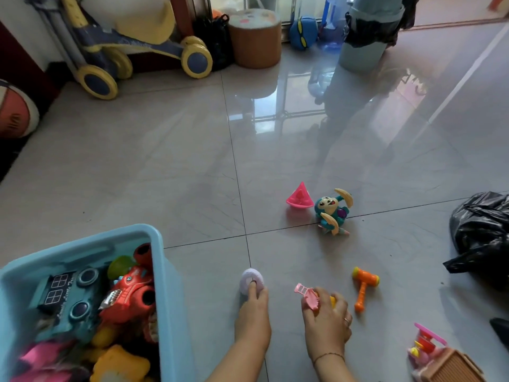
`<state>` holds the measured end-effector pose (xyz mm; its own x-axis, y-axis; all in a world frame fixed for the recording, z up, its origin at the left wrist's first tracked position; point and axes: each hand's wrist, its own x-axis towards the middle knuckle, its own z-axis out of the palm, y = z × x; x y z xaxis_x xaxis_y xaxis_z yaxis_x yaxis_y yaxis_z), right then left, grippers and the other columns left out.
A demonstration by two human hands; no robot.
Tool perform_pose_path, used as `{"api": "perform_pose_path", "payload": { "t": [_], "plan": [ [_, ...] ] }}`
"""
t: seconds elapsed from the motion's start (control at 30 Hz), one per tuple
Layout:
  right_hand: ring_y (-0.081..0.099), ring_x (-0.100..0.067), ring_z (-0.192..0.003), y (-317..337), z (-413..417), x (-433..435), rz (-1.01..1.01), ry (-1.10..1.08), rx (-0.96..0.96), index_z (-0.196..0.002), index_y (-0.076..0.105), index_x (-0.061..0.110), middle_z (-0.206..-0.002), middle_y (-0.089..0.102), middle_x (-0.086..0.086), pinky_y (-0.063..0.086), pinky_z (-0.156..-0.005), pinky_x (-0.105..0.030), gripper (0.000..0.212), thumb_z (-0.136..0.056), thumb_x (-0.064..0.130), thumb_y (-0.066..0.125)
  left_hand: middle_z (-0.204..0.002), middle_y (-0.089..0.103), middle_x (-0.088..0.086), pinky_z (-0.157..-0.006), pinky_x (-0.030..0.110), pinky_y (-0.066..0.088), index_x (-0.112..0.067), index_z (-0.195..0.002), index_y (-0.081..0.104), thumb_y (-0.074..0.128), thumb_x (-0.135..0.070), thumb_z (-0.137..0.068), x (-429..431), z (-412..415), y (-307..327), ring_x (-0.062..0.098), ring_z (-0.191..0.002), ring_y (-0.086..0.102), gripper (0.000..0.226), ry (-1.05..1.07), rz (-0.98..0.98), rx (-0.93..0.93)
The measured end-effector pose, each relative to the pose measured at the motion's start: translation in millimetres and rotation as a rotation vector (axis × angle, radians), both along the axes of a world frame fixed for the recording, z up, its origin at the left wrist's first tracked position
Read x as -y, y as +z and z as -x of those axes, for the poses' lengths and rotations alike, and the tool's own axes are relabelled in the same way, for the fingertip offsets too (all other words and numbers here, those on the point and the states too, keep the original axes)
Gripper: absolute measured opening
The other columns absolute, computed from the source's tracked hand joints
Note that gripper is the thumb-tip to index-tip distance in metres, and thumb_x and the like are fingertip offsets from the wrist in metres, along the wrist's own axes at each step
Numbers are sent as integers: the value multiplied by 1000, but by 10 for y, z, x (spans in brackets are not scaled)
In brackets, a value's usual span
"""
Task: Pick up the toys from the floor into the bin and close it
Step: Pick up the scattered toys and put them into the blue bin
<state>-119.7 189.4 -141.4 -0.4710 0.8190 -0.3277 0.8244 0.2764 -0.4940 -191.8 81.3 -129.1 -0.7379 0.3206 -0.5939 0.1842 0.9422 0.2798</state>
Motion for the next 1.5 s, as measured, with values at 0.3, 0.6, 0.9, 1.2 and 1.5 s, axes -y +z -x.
{"api": "perform_pose_path", "payload": {
  "t": [0.3, 0.6, 0.9, 1.2, 1.5],
  "plan": [
    [41, -34, -114, 834, 333, 493, -22, 91, -331, -117, 58, 19, -132, 40, -13, 37, -95, -41, 34, -90, 38, 55, -156, 19, -2, -94, 24, 49, -29, -144, 36, 52, -7, -92, 371, -169, 1149, 17, -120, 56, 59, 327, -494, -454],
    [35, -19, -120, 1886, 373, 2292, 180, 513, -530, -120, 52, 39, -136, 33, 3, 33, -100, -33, 48, -78, 55, 37, -153, 28, 10, -91, 39, 45, -15, -135, 51, 53, -1, -89, 1980, -203, 1863, 31, -131, 42, 49, 856, -343, -666],
    [8, -26, -144, 1795, -219, 2435, 165, 796, -149, -147, 1, 39, -156, -7, 1, 19, -116, -40, 88, -82, 39, 61, -160, -2, -3, -119, 45, 10, -34, -137, 40, 44, -22, -91, 2357, -869, 1482, 25, -146, 4, 47, 890, -45, -212],
    [32, -30, -135, 1620, -887, 1264, -11, 327, -265, -138, 41, 11, -144, 32, -16, 24, -114, -36, 64, -78, 6, 66, -139, 49, 17, -108, 47, 32, -7, -122, 59, 68, -2, -61, 1566, -1128, 1358, 30, -130, 35, 62, 475, -210, -776],
    [36, -31, -132, 938, -1855, 285, 83, 195, 140, -141, 38, 18, -145, 30, -16, 30, -110, -38, 73, -76, 18, 72, -153, 30, 3, -114, 37, 26, -24, -138, 41, 72, -33, -72, 1066, -2393, 762, 21, -137, 35, 73, 44, -184, -170]
  ]
}}
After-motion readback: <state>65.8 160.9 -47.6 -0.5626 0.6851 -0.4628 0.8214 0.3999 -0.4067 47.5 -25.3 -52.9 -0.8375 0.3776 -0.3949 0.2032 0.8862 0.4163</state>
